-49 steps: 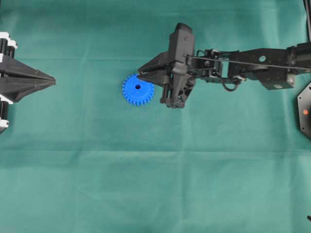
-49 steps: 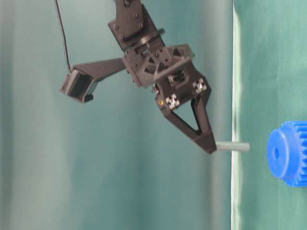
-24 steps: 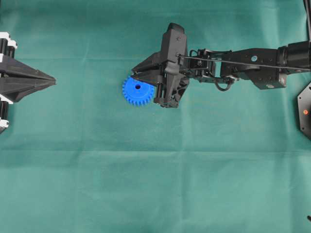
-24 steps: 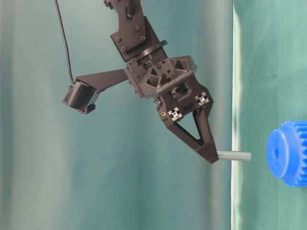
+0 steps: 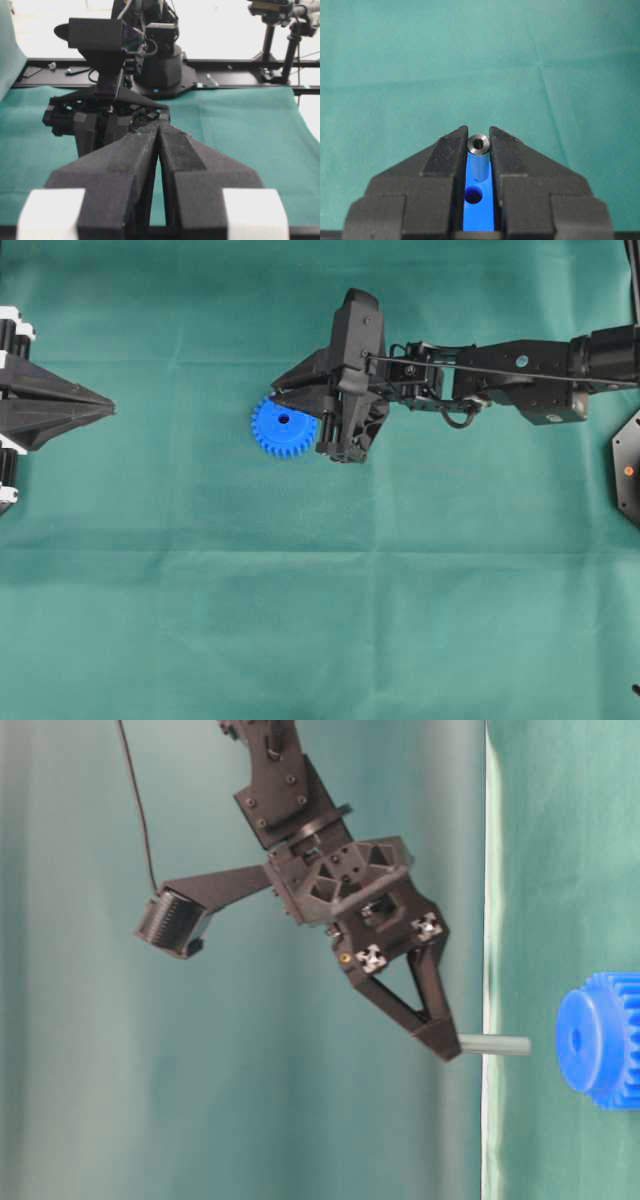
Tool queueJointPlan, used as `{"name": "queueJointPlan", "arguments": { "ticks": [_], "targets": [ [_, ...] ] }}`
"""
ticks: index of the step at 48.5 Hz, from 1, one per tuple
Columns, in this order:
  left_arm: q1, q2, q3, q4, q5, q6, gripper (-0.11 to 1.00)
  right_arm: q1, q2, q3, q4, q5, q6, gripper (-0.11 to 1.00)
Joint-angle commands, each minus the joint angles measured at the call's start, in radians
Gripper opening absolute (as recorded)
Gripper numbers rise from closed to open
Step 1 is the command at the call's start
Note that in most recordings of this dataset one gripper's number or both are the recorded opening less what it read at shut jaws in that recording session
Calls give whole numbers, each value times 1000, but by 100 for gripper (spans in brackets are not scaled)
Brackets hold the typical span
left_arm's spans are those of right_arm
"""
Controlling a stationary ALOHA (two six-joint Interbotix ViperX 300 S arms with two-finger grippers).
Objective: Insert the shaft placed at a random location into the center hole of the medium gear at another random location.
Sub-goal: 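Align the held shaft above the blue gear's center hole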
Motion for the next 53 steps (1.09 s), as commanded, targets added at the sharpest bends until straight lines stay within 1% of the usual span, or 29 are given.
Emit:
{"name": "queueJointPlan", "arguments": {
  "ticks": [1, 17, 26, 42, 53],
  "targets": [
    [0, 8, -20, 0, -5, 0, 0, 3, -3, -14, 9, -2, 17, 13],
    [-2, 8, -20, 2, -5, 0, 0, 3, 49, -14, 37, -15, 18, 13],
    [-2, 8, -20, 2, -5, 2, 0, 6, 61, -14, 40, -21, 18, 13],
    [-2, 8, -20, 2, 0, 0, 0, 6, 55, -14, 40, -21, 18, 13],
    [-2, 8, -20, 0, 2, 0, 0, 8, 6, -15, 37, -17, 12, 13]
  ]
}}
